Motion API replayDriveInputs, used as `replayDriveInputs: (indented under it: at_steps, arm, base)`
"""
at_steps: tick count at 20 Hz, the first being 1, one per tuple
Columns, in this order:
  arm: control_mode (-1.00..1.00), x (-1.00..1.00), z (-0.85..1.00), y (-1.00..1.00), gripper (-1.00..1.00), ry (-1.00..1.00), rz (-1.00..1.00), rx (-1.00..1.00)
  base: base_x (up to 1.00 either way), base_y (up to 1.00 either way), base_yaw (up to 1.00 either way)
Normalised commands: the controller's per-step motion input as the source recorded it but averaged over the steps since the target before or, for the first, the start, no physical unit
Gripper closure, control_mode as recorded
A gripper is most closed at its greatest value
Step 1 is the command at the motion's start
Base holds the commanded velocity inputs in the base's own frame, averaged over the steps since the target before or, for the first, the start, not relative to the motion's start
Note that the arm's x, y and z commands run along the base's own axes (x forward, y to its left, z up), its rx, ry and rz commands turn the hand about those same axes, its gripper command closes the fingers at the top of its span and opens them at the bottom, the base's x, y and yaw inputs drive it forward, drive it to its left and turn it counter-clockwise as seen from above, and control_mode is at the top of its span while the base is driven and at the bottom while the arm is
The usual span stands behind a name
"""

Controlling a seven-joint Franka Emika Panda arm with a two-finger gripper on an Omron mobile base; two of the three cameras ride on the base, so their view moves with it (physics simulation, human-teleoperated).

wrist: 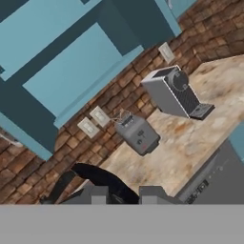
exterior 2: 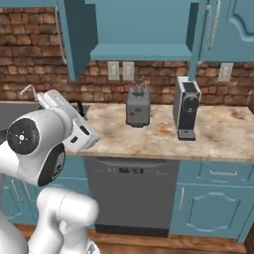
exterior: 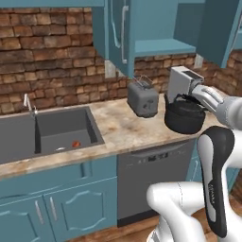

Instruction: Open the cabinet, pick the kettle from the cabinet, and place it in the sink.

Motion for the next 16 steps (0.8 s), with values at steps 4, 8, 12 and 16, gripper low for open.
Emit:
replayDriveInputs:
  at_steps: [4, 8, 12, 16]
  arm:
    - [1.0, 0.0, 0.0, 0.0, 1.0, 0.0, 0.0, 0.0]
    - [1.0, 0.0, 0.0, 0.0, 1.0, 0.0, 0.0, 0.0]
    - [1.0, 0.0, 0.0, 0.0, 1.0, 0.0, 0.0, 0.0]
    - [1.0, 0.0, 0.0, 0.0, 1.0, 0.0, 0.0, 0.0]
  base:
    - [-0.21, 0.61, -0.08]
    - [-0.15, 0.64, -0.03]
    - [-0.05, 0.66, -0.02]
    - [0.0, 0.67, -0.02]
